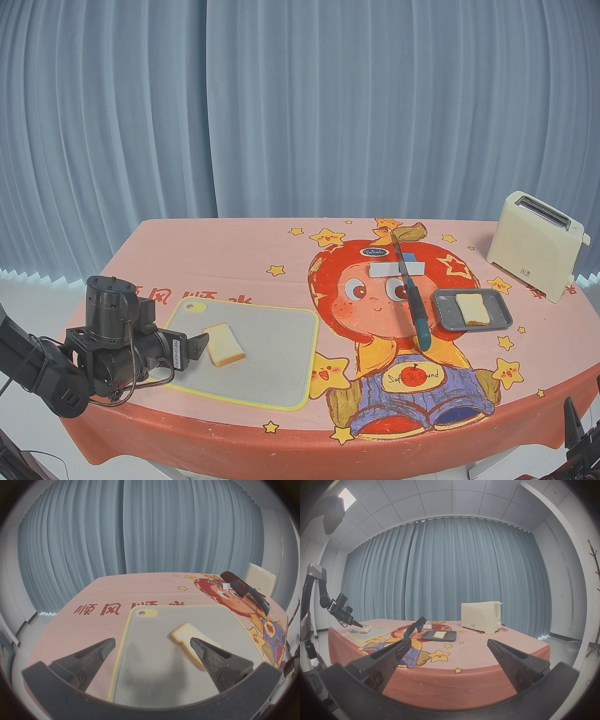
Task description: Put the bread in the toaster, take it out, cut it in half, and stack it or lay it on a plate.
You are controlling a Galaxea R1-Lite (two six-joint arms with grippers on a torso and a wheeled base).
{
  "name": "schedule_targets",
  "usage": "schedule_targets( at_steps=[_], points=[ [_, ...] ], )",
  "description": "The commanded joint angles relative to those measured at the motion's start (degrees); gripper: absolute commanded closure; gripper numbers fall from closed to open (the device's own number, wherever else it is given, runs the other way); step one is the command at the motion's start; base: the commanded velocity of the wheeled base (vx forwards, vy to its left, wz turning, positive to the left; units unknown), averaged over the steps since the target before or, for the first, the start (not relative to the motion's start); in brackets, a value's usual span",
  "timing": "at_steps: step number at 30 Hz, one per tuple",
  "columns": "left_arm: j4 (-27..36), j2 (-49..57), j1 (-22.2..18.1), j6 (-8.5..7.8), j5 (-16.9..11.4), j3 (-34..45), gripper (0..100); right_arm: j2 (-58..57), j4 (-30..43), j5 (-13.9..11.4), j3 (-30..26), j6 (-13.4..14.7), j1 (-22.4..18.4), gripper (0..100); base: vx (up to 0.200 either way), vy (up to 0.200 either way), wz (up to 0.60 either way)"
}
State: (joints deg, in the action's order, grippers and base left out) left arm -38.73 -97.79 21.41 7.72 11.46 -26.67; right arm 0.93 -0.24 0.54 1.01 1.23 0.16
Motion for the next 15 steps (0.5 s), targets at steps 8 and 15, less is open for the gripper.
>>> schedule_targets(
  at_steps=[8, 15],
  points=[
    [-0.1, -2.3, 0.9, 0.11, 1.0, -1.2, 0, -0.9, 0.0, 0.0, -1.0, 0.0, -0.1, 0, 0.0, 0.0, 0.0],
    [0.1, -3.2, 1.8, 0.46, 3.0, -1.4, 0, -0.9, 0.0, 0.0, -1.0, 0.0, 0.0, 0, 0.0, 0.0, 0.0]
  ],
)
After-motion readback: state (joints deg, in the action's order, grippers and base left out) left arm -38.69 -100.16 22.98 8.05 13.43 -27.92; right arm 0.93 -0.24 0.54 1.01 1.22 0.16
